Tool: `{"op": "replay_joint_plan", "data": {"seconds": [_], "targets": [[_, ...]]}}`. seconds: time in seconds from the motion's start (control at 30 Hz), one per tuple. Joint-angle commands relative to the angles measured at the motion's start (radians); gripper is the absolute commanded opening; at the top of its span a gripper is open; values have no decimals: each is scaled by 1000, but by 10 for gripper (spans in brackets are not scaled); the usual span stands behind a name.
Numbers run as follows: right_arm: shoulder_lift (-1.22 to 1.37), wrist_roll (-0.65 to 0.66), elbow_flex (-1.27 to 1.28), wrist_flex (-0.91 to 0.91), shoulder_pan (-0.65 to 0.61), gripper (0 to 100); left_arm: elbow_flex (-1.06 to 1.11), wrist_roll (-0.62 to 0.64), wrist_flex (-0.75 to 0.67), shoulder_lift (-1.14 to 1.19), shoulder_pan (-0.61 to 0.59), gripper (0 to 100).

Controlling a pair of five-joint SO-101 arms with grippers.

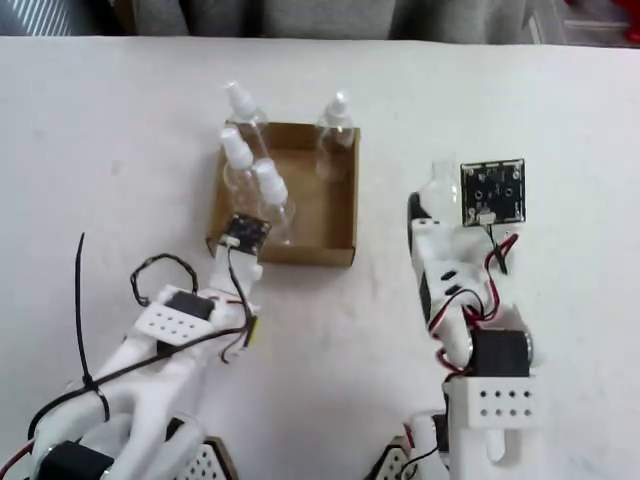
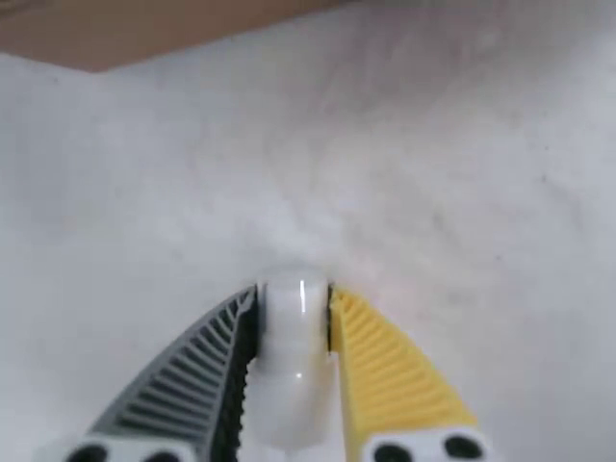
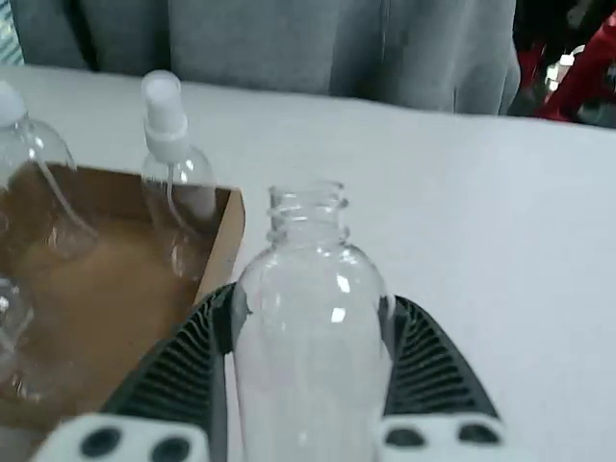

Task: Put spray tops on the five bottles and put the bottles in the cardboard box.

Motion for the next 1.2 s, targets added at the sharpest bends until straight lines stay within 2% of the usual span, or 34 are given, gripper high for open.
{"op": "replay_joint_plan", "data": {"seconds": [0.0, 0.1, 0.23, 0.47, 0.57, 0.77, 0.9, 1.17], "targets": [[39, -8, 74, -418, 2, 18, -34, -5, 5, 5, 18, 20], [151, -8, 123, -694, 7, 16, -34, -5, 5, 5, 18, 20], [352, -6, 121, -900, 59, 16, -34, -5, 5, 5, 18, 20], [746, -6, 120, -1422, 119, 16, -34, -5, 2, 5, 18, 20], [874, -6, 120, -1586, 128, 16, -34, -5, 0, 5, 18, 20], [969, -8, 192, -1710, 137, 15, -34, -5, 0, 5, 18, 20], [931, -64, 336, -1791, 104, 15, -34, -5, -2, 5, 18, 20], [840, -72, 519, -1824, 76, 15, -37, -3, -2, 5, 18, 20]]}}
